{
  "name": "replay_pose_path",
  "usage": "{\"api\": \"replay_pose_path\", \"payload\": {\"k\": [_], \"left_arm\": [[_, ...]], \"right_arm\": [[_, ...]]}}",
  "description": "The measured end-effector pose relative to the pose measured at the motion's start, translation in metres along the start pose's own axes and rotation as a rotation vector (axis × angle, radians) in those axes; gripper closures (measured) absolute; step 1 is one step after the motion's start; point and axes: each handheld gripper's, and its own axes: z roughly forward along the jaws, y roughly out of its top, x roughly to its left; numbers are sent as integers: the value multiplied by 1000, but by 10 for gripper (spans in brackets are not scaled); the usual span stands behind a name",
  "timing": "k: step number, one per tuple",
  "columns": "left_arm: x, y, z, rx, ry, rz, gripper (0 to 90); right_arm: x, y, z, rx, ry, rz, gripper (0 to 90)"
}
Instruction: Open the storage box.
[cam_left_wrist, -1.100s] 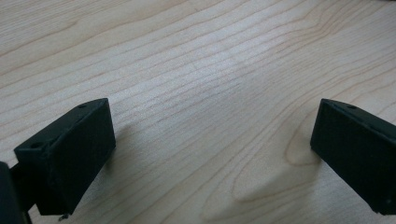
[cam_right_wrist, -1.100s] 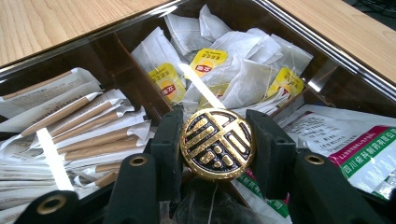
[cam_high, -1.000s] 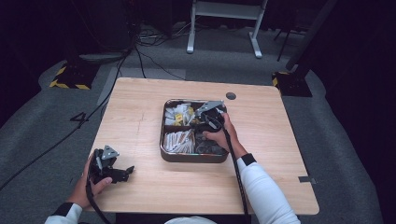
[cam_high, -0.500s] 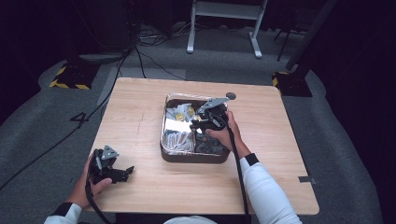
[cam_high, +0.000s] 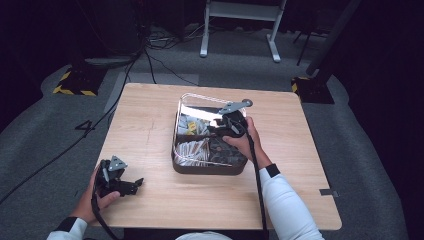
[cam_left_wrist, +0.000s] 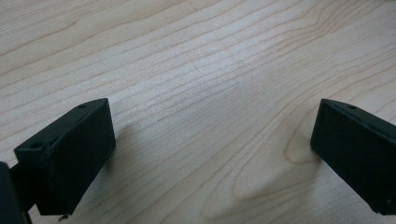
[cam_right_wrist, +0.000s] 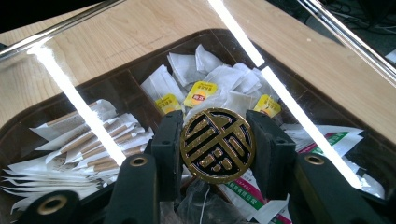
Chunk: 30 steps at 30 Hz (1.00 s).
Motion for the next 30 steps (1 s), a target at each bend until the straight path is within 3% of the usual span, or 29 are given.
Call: {"api": "replay_pose_path", "payload": {"k": [14,30], "left_arm": [[0,0,0,0,-1,1,2],[0,0,0,0,-1,1,2]], "right_arm": [[-7,2,-16,-18,-15,6,590],[-24,-15,-48,-16,-63,25,590]]}}
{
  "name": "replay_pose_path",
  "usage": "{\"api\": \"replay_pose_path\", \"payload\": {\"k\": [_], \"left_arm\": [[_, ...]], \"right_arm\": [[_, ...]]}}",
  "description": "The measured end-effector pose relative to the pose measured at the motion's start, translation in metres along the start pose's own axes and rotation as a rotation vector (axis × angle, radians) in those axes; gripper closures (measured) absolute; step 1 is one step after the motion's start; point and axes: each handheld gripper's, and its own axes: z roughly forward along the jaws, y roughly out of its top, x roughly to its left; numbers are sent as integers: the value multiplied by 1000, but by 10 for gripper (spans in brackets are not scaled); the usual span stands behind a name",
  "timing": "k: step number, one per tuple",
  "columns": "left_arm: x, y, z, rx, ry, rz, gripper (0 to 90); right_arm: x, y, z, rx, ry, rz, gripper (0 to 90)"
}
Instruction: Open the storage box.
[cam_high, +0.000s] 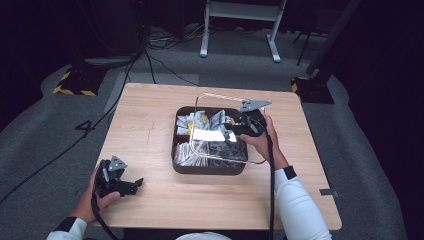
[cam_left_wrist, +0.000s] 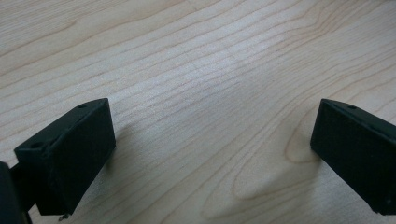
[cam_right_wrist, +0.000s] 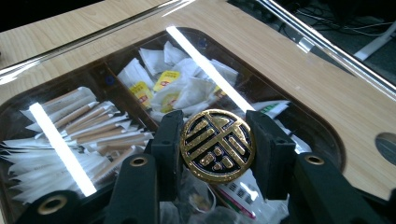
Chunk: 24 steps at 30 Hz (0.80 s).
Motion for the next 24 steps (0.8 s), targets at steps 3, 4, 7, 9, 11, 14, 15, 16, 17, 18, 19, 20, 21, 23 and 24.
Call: {"api": "replay_pose_path", "payload": {"k": [3,4,7,9,11,14,15,16,17,18,19,20,21,23,24], "left_arm": [[0,-1,0,-5,3,2,3],[0,-1,0,-4,2,4,3],[0,-1,0,-4,2,3,3],[0,-1,0,-3,3,3,3],[0,-1,0,-4,2,3,3],[0,-1,0,-5,2,3,3],[0,-1,0,-4,2,3,3],[0,-1,0,-4,2,3,3],[0,-1,0,-3,2,2,3],[0,-1,0,-3,2,2,3],[0,-1,0,-4,2,3,3],[0,-1,0,-3,2,2,3],[0,-1,0,-4,2,3,3],[0,-1,0,-3,2,2,3],[0,-1,0,-3,2,2,3]], "right_arm": [[-5,-4,-7,-5,-8,6,590],[-6,-5,-9,-7,-8,6,590],[-9,-8,-13,-6,-10,9,590],[-11,-11,-18,-2,-25,8,590],[-13,-12,-20,-3,-28,10,590],[-18,-17,-26,-2,-35,20,590],[-21,-20,-30,-1,-45,23,590],[-21,-20,-30,-1,-45,23,590],[-23,-22,-32,0,-49,24,590],[-25,-24,-35,-1,-50,29,590],[-28,-26,-37,-1,-53,34,590],[-30,-28,-39,-1,-54,37,590],[-32,-29,-41,2,-59,41,590],[-37,-35,-46,12,-77,43,590],[-37,-35,-46,12,-77,43,590]]}}
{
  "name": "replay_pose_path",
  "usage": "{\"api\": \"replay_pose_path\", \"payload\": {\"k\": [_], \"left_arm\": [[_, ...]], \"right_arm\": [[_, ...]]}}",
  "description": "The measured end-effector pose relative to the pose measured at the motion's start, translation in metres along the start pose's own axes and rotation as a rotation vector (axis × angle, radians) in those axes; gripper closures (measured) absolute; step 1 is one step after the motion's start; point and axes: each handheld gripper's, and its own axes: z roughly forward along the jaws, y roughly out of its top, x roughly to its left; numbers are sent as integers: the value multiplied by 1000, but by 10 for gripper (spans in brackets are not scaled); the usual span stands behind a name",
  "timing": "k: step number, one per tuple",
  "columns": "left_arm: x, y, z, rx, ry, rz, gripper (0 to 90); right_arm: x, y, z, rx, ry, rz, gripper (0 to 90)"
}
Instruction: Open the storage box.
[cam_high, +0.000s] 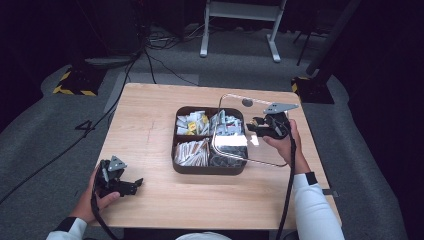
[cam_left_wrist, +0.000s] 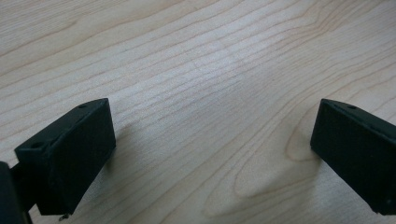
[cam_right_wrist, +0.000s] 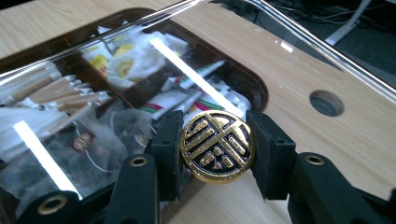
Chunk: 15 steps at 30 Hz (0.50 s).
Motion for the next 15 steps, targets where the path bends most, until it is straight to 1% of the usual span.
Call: {"api": "replay_pose_path", "payload": {"k": [2,15], "left_arm": [[0,0,0,-1,0,1,3],[0,0,0,-1,0,1,3]], "right_arm": [[-6,-5,-3,8,-9,8,590],[-24,-24,-18,21,-47,40,590]]}}
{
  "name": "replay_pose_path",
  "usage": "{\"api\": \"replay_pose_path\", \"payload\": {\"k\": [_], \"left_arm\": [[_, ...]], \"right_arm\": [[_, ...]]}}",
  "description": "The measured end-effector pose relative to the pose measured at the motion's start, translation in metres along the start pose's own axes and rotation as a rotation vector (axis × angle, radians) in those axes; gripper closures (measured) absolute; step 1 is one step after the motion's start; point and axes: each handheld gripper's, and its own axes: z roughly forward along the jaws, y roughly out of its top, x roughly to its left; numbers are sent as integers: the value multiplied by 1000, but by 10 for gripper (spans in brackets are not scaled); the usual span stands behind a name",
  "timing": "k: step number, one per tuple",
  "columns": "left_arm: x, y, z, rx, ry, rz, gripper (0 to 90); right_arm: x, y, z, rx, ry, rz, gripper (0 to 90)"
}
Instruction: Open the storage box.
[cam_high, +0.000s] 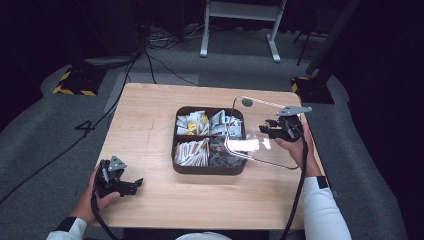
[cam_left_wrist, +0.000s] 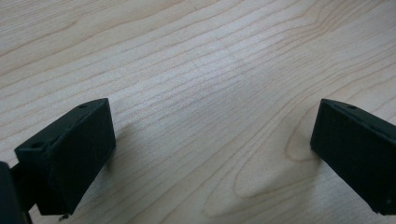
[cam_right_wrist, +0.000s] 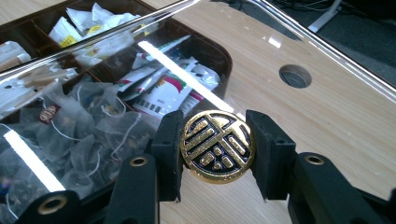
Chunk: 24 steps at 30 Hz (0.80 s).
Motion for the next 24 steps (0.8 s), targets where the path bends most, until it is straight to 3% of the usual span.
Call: {"api": "replay_pose_path", "payload": {"k": [24], "left_arm": [[0,0,0,0,0,0,3]], "right_arm": [[-30,-34,-18,41,-63,53,590]]}}
